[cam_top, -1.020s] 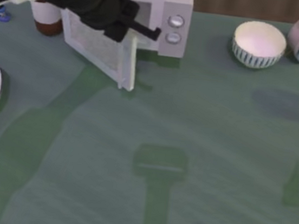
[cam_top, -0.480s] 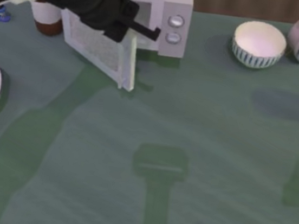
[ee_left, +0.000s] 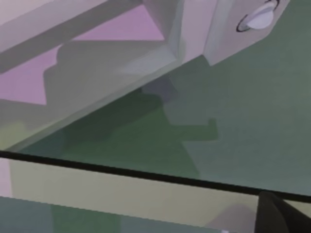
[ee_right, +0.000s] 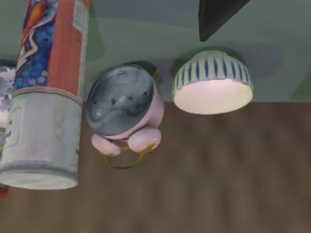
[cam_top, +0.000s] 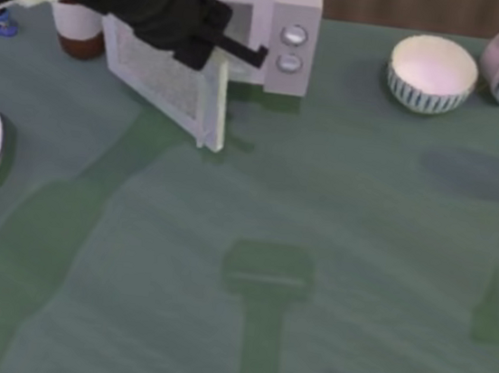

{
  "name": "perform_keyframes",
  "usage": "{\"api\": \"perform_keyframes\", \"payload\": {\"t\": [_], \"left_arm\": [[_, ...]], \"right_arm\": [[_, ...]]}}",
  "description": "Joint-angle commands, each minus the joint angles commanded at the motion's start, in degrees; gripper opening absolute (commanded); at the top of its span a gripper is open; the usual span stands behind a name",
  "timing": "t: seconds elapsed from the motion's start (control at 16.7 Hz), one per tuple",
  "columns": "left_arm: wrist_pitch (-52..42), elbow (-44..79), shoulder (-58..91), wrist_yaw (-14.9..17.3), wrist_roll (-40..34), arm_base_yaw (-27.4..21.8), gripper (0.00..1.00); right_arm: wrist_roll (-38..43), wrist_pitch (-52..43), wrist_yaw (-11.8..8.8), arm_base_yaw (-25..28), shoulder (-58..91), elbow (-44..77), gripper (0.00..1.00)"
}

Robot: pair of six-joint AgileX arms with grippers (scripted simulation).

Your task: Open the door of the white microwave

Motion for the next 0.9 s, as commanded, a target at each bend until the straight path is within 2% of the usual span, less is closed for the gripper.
{"api": "perform_keyframes", "payload": {"t": [0.42,0.54,0.9], "left_arm": [[0.0,0.0,0.0,0.0,0.0,0.0,0.0],[0.5,3.9,-2.6,0.0,0.3,-0.2,0.0],[0.2,-3.0,-3.0,3.8,6.6,2.3,0.0]], "right_arm": [[0.0,0.0,0.0,0.0,0.0,0.0,1.0],[0.0,0.0,0.0,0.0,0.0,0.0,1.0],[0.0,0.0,0.0,0.0,0.0,0.0,1.0]]}}
